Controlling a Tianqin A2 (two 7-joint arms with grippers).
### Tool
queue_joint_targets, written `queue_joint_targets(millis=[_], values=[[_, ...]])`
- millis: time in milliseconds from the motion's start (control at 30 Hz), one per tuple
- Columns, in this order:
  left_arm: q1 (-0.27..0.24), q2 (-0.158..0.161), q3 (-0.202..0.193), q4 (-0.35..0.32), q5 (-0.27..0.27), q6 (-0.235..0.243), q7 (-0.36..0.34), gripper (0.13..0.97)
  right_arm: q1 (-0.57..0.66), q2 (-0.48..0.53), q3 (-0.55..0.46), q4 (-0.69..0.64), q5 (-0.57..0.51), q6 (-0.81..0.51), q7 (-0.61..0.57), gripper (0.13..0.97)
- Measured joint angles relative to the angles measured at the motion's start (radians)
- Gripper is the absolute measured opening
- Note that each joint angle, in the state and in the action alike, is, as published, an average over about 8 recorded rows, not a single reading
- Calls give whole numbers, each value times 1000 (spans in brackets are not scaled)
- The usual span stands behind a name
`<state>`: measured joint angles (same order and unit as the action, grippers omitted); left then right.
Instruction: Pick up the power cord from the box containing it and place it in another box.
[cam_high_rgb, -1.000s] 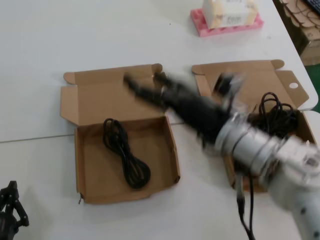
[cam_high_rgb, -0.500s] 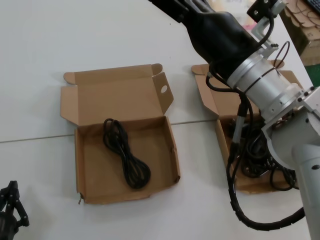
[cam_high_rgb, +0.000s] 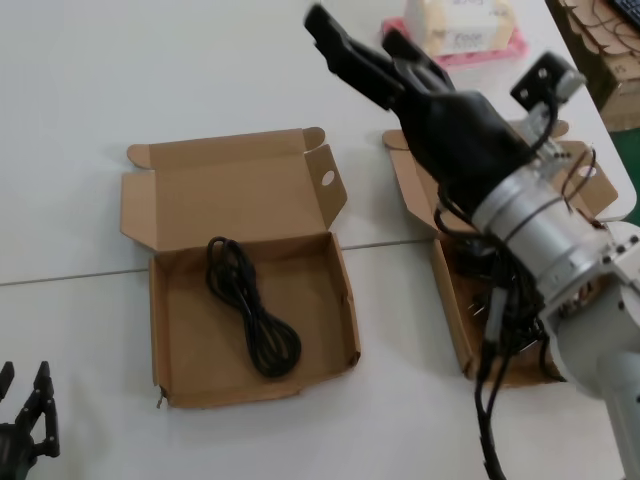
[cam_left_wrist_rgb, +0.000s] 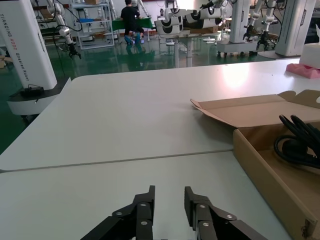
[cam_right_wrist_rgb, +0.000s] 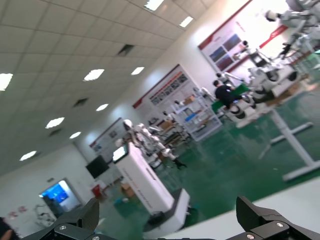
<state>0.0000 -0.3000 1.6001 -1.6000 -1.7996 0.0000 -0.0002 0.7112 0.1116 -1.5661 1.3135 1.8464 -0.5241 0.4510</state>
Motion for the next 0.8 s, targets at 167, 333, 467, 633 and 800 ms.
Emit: queue_joint_targets(millis=[167, 333, 467, 633, 800], values=[[0, 0, 0, 0, 0, 0, 0, 292, -55, 15, -3, 22, -4, 41, 0, 962], [0, 0, 0, 0, 0, 0, 0, 356, -112, 30, -5, 45, -7, 82, 0, 966], [0, 0, 0, 0, 0, 0, 0, 452, -156, 41, -7, 63, -10, 115, 0, 966], [0, 0, 0, 0, 0, 0, 0, 548, -212, 56, -10, 85, -14, 156, 0, 966], [0, 0, 0, 0, 0, 0, 0, 674, -267, 71, -13, 108, -17, 197, 0, 966]])
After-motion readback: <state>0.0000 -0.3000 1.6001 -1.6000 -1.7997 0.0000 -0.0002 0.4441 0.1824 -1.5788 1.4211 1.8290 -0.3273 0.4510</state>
